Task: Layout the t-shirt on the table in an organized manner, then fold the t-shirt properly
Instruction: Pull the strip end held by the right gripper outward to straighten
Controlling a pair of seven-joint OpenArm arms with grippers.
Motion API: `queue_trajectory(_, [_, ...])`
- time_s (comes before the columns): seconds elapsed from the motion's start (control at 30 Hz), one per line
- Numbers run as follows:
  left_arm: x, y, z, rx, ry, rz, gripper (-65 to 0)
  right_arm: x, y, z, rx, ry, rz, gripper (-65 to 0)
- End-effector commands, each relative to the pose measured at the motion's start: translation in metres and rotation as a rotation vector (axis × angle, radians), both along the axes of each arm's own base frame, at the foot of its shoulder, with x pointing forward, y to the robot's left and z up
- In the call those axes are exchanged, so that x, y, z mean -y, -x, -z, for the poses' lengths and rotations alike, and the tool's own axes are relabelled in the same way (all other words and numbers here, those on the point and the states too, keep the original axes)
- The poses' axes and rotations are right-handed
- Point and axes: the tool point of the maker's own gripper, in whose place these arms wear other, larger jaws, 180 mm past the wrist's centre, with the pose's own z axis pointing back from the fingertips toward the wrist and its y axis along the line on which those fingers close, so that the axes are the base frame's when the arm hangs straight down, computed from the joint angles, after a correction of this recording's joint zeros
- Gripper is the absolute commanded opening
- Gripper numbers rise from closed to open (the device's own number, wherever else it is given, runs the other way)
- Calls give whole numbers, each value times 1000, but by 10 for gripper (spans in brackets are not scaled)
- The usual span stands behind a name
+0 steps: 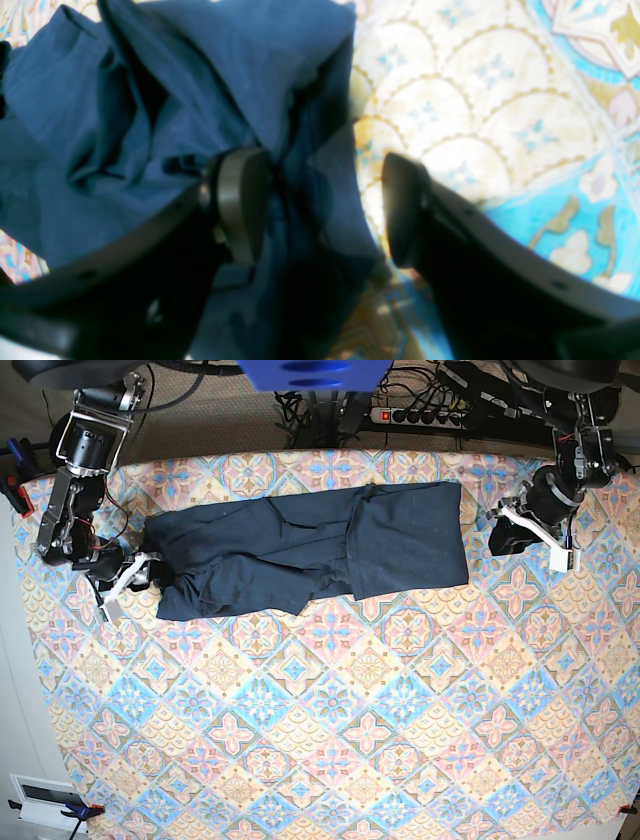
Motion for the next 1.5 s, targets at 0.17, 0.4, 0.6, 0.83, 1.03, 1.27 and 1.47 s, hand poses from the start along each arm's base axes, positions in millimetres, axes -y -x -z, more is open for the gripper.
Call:
queue_trajectory(0.17, [-3,-6,-10,39,-8,2,-490,-29,5,9,-23,-37,-58,-298])
queue_trajectory(0.4, [-3,-6,-10,39,-8,2,-490,-47,23,23,-59,-72,-66,-298])
queue_trajectory(0.6, [-3,-6,-11,39,-9,3,-490,-56,26,27,-68,-95,-64,-319])
queue_trajectory(0.83, [-3,-6,-11,39,-9,3,-490,-54,23,25,-61,-94,-59,-648])
queue_trajectory(1.03, [-3,-6,-11,40,-8,2,-490,-35,17,17,-25,-95,8,-650])
queue_trajectory(1.27, [-4,-6,-11,41,-8,1,-490,-9,-17,-12,75,-105,100,-650])
queue_trajectory(1.47, [-4,-6,-11,41,-8,1,-490,21,-27,-31,116,-52,124,-650])
